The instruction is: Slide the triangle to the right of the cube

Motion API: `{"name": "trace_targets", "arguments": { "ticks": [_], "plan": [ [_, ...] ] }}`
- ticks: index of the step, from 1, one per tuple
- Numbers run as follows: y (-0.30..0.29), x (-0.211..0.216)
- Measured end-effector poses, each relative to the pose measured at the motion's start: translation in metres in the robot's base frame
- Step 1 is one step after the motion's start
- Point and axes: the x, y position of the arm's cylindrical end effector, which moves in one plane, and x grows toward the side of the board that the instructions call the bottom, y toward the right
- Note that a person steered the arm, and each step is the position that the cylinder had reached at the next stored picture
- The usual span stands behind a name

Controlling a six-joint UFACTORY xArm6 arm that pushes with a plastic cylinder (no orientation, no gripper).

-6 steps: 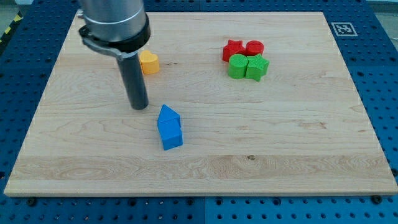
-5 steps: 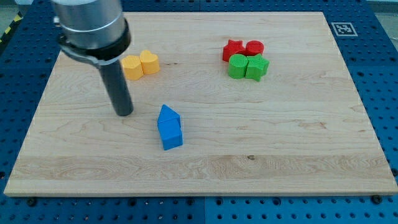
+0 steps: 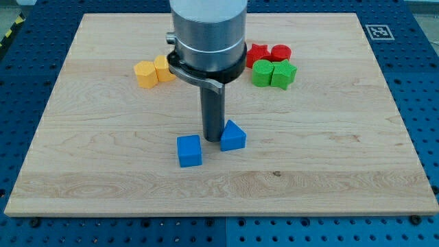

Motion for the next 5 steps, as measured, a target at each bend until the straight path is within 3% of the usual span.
{"name": "trace_targets", "arguments": {
  "ticks": [1, 2, 5],
  "plan": [
    [0.003, -0.009],
    [0.046, -0.020],
    [0.083, -0.005]
  ]
}}
